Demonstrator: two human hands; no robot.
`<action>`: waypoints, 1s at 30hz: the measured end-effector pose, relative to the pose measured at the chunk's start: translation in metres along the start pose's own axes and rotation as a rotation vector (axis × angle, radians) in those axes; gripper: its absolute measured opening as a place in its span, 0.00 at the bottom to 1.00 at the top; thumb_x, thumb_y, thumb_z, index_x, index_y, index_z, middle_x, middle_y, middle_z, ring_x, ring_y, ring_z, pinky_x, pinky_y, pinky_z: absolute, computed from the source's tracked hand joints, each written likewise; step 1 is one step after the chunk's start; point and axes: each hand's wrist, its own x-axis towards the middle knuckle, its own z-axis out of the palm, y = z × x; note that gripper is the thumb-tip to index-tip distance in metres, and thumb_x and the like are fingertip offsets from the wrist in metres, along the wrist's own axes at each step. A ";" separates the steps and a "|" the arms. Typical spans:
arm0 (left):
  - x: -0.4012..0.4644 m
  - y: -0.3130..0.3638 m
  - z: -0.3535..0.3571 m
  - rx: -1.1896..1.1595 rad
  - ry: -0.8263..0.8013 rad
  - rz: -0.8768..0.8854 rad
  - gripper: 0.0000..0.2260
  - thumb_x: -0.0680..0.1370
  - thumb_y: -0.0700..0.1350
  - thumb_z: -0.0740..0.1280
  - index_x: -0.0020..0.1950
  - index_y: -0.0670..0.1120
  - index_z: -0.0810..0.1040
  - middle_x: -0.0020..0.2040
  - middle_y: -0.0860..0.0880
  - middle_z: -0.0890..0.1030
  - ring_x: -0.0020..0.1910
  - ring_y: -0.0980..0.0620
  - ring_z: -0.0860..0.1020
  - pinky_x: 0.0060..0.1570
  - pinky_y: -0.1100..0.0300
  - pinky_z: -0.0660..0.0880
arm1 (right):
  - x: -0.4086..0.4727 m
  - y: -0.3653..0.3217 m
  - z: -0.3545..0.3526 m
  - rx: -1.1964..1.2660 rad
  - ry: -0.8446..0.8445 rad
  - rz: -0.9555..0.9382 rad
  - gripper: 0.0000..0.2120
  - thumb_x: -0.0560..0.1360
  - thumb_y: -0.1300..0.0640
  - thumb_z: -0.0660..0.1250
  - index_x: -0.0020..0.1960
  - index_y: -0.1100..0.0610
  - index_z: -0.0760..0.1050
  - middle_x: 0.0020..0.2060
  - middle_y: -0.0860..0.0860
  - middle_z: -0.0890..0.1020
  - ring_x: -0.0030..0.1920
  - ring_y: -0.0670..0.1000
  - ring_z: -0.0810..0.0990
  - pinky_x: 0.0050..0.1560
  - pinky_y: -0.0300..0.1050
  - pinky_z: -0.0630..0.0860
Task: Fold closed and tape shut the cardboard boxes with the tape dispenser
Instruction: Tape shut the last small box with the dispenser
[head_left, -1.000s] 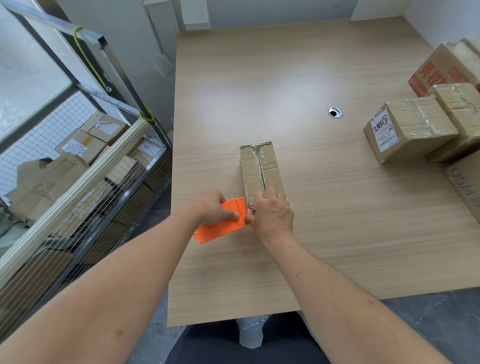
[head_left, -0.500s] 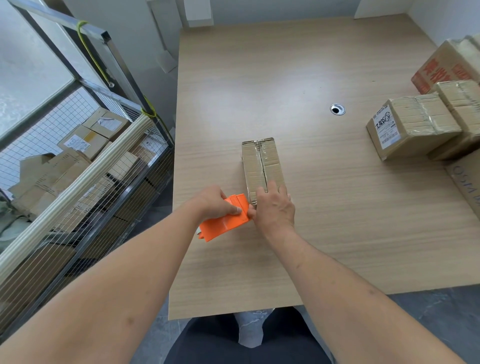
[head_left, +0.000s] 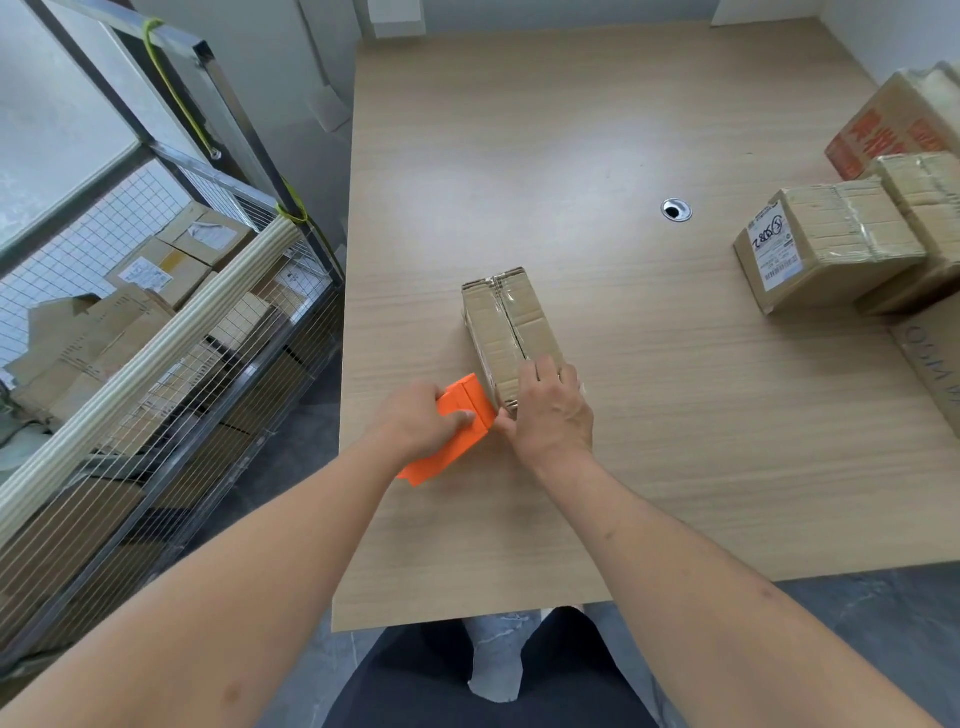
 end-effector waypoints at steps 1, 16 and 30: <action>-0.001 -0.004 -0.001 0.009 0.011 0.037 0.17 0.74 0.62 0.70 0.36 0.50 0.77 0.33 0.52 0.79 0.34 0.52 0.77 0.32 0.56 0.65 | 0.000 0.001 -0.001 -0.002 0.005 0.003 0.25 0.69 0.47 0.76 0.60 0.55 0.72 0.57 0.53 0.75 0.58 0.57 0.73 0.58 0.52 0.76; -0.029 -0.038 -0.073 -0.067 -0.095 0.372 0.17 0.73 0.65 0.71 0.47 0.52 0.81 0.37 0.55 0.80 0.36 0.55 0.78 0.39 0.52 0.76 | 0.014 0.021 -0.003 -0.112 -0.013 0.082 0.29 0.74 0.67 0.67 0.72 0.54 0.66 0.68 0.61 0.70 0.73 0.64 0.66 0.77 0.57 0.61; -0.027 -0.050 -0.104 -0.149 0.216 0.475 0.16 0.73 0.64 0.72 0.45 0.52 0.80 0.35 0.53 0.80 0.35 0.51 0.79 0.41 0.44 0.78 | 0.021 0.009 -0.005 -0.028 -0.001 -0.159 0.22 0.72 0.70 0.68 0.62 0.52 0.78 0.63 0.56 0.74 0.63 0.59 0.74 0.59 0.51 0.75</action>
